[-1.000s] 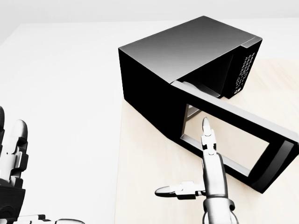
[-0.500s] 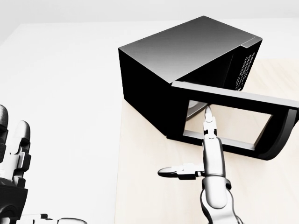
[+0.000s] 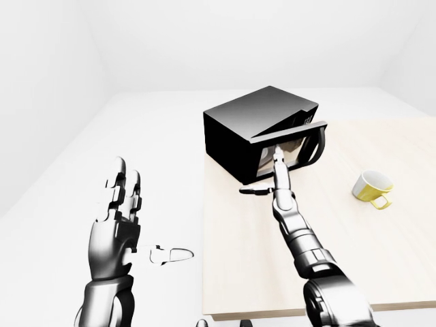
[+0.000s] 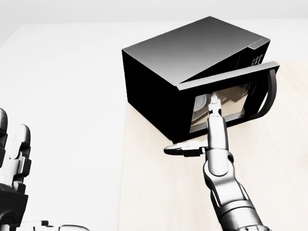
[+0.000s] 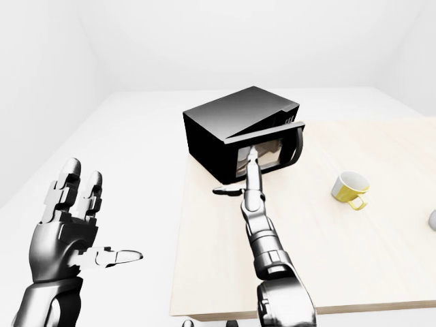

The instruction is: Close the microwave.

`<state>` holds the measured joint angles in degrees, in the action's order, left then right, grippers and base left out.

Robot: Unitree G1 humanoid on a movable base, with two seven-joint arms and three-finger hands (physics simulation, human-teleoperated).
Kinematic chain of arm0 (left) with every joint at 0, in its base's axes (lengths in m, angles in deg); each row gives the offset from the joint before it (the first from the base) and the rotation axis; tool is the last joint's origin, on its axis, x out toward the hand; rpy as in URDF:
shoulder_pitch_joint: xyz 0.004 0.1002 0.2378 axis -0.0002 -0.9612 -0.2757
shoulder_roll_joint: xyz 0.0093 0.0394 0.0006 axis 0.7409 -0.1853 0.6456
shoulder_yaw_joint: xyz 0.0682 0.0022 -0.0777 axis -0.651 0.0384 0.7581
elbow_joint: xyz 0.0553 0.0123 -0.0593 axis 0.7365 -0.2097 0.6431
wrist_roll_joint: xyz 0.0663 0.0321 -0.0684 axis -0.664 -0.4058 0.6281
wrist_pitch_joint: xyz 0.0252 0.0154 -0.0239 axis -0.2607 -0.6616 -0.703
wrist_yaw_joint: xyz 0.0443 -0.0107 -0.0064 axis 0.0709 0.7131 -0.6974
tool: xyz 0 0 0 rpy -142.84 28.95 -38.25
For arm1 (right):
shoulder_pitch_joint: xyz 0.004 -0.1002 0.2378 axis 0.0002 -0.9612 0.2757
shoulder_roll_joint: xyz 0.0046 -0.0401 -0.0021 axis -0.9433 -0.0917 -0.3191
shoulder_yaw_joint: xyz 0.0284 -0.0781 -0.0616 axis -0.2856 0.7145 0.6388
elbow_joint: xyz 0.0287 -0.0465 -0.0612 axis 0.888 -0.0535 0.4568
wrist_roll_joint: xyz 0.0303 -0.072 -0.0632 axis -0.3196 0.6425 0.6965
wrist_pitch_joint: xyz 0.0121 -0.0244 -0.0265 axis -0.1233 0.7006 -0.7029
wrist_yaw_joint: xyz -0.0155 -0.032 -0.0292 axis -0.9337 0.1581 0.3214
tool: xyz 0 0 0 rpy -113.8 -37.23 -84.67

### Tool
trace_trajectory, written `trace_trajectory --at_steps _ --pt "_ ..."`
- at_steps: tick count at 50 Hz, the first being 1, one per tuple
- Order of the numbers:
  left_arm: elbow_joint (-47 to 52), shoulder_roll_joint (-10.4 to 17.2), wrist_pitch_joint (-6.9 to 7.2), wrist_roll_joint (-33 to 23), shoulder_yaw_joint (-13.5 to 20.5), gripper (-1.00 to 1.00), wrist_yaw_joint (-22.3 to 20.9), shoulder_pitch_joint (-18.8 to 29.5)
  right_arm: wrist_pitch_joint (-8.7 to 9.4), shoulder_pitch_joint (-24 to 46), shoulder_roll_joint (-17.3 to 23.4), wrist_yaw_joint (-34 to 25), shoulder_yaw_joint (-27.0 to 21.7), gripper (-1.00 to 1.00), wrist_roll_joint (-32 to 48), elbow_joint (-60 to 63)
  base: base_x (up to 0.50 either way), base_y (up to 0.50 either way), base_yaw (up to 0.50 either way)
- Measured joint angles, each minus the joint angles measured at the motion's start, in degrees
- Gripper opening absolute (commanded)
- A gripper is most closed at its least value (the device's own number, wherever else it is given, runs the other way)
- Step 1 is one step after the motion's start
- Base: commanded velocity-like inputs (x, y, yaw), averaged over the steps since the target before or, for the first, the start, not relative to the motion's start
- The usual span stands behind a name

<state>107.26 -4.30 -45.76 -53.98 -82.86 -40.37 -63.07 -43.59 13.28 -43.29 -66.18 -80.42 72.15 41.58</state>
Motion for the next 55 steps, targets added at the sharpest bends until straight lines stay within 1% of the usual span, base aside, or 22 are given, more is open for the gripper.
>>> trace_trajectory --at_steps 9,18,30,40,46,51,53,55 --pt "-0.01 -0.03 0.0 -0.05 0.04 1.0 -0.01 0.04 0.0 7.42 0.41 0.91 -0.19 1.0 -0.17 -9.5 0.0 0.0 0.0" --pt "0.09 -0.04 0.0 -0.09 -0.01 1.0 -0.02 -0.07 0.0 12.57 0.24 1.4 -0.65 1.0 -0.27 -16.33 0.0 0.0 0.0" --pt "0.22 -0.1 0.0 -0.09 -0.01 1.0 -0.02 -0.2 0.0 14.12 -0.75 3.34 -1.36 1.0 2.63 -19.01 0.01 0.0 0.0" --pt "0.31 -0.11 0.0 0.0 0.05 1.0 -0.01 -0.22 0.0 15.06 -1.21 3.69 -1.25 1.0 3.01 -20.59 0.01 0.0 0.0" --pt "0.33 -0.12 0.0 0.07 0.2 1.0 -0.02 -0.12 0.0 14.36 -0.99 3.28 -1.36 1.0 2.34 -19.36 0.01 0.0 0.0" --pt "0.32 -0.14 0.0 0.09 0.32 1.0 0.01 0.01 0.16 11.28 -0.47 1.77 -1.25 1.0 1.37 -13.06 0.0 0.0 0.0" --pt "0.35 -0.15 0.0 0.09 0.36 1.0 0.02 0.04 0.98 9.47 -0.47 0.89 -0.74 1.0 1.42 -8.21 0.0 0.0 0.0" --pt "0.35 -0.16 0.0 0.09 0.39 1.0 0.03 0.07 2.58 6.85 -0.59 -0.12 -0.18 1.0 1.73 -1.97 0.0 0.0 0.0"
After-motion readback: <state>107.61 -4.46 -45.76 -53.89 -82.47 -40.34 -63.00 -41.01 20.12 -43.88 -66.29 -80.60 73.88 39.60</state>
